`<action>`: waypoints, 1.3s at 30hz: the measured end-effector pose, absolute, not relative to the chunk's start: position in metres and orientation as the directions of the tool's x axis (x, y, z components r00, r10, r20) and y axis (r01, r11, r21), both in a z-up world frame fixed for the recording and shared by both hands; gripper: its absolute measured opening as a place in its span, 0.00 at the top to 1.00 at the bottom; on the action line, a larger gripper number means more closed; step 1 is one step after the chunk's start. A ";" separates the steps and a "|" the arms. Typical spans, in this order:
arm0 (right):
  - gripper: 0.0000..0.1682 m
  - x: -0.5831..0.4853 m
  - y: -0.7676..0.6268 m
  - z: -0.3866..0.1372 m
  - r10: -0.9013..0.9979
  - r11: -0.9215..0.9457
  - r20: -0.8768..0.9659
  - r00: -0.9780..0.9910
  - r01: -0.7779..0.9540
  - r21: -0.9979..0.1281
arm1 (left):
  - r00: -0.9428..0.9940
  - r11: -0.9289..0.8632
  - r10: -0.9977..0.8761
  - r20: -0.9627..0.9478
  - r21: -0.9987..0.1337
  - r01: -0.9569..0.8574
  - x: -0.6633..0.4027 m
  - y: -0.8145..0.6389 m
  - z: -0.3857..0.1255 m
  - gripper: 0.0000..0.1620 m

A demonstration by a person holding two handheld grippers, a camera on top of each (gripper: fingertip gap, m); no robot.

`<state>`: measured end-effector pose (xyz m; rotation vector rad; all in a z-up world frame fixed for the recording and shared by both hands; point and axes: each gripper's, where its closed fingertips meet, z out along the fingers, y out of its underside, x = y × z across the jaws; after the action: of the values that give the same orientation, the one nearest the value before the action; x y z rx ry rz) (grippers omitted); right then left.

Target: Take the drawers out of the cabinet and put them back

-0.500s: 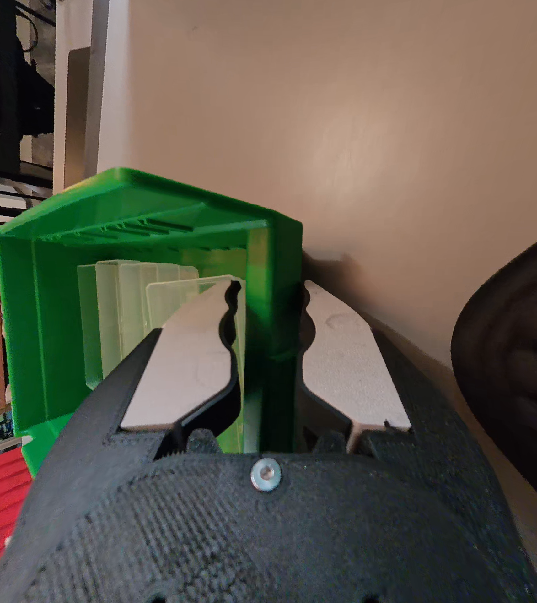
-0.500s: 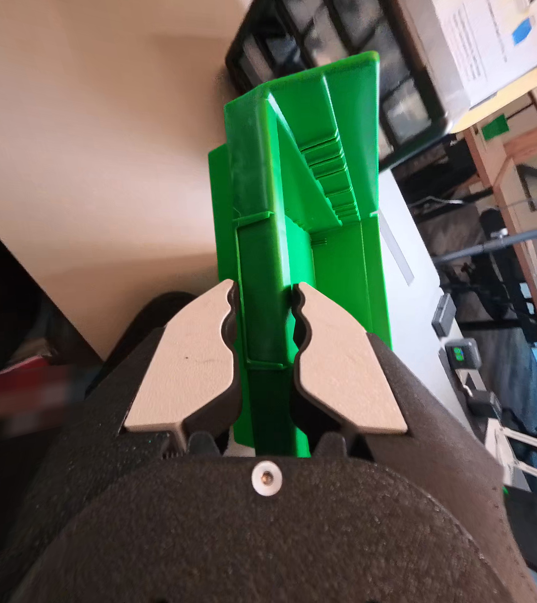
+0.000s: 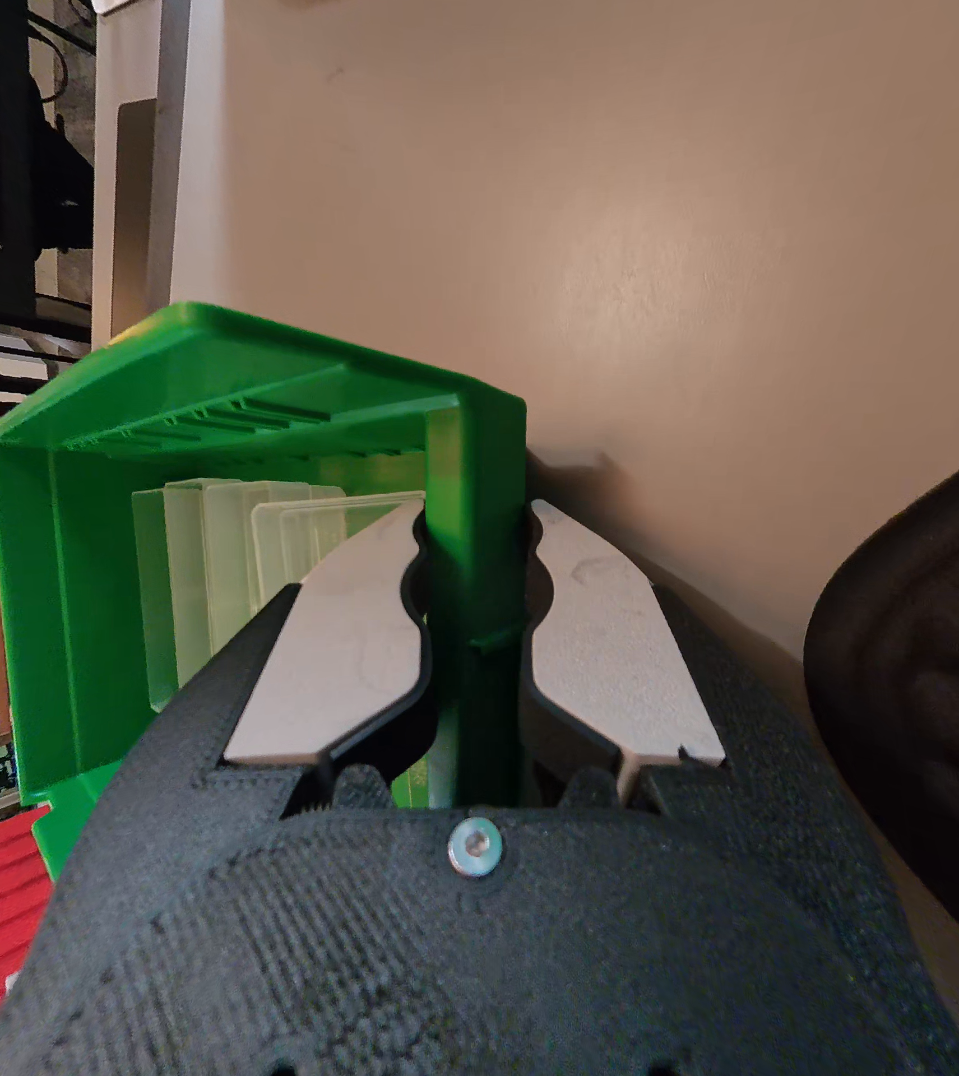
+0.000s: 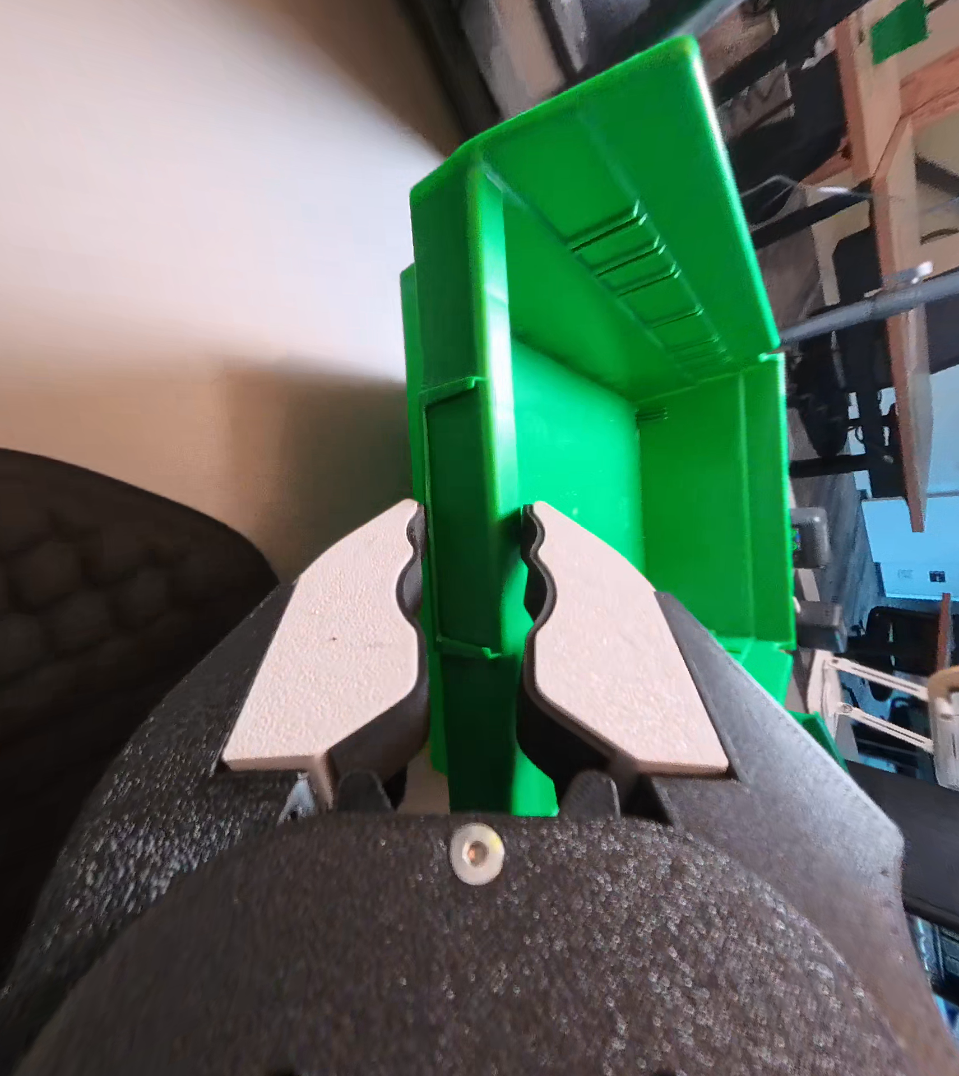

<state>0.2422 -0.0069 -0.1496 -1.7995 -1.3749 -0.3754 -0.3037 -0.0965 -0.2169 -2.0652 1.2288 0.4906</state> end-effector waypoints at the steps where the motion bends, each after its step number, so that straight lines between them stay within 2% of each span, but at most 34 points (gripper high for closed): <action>1: 0.81 0.245 0.002 -0.157 0.659 -0.075 0.663 0.354 0.909 -0.411 | 0.484 -0.327 -0.621 -0.616 -0.358 -0.875 -0.303 -0.096 -0.217 0.82; 11: 0.82 0.256 0.091 -0.198 0.662 -0.070 0.698 0.271 0.950 -0.303 | 0.469 -0.314 -0.663 -0.584 -0.352 -0.882 -0.279 -0.080 -0.218 0.82; 19: 0.82 0.263 0.160 -0.200 0.668 -0.085 0.699 0.257 0.959 -0.272 | 0.439 -0.266 -0.707 -0.555 -0.366 -0.892 -0.249 -0.049 -0.218 0.82; 23: 0.82 0.275 0.182 -0.198 0.639 -0.161 0.712 0.291 0.956 -0.246 | 0.419 -0.243 -0.715 -0.560 -0.363 -0.899 -0.243 -0.027 -0.218 0.82; 27: 0.79 0.263 0.174 -0.175 0.592 -0.192 0.695 0.409 0.909 -0.371 | 0.415 -0.248 -0.695 -0.587 -0.346 -0.905 -0.248 -0.003 -0.218 0.82; 30: 0.76 0.234 0.151 -0.143 0.593 -0.178 0.592 0.546 0.806 -0.565 | 0.407 -0.243 -0.689 -0.600 -0.339 -0.909 -0.252 0.011 -0.218 0.82; 34: 0.77 0.181 0.131 -0.087 0.604 -0.116 0.292 0.742 0.444 -0.888 | 0.406 -0.236 -0.691 -0.598 -0.344 -0.909 -0.257 0.029 -0.218 0.82; 36: 0.77 0.167 0.133 -0.068 0.577 -0.075 0.178 0.797 0.268 -0.960 | 0.400 -0.229 -0.692 -0.601 -0.344 -0.911 -0.259 0.037 -0.218 0.82; 39: 0.79 0.165 0.141 -0.064 0.480 0.020 0.118 0.869 0.124 -0.992 | 0.393 -0.215 -0.684 -0.615 -0.345 -0.914 -0.263 0.044 -0.216 0.81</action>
<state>0.1649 0.1414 -0.0642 -1.5442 -0.4936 0.2942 -0.2630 0.0441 -0.2163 -1.9790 1.3640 0.4372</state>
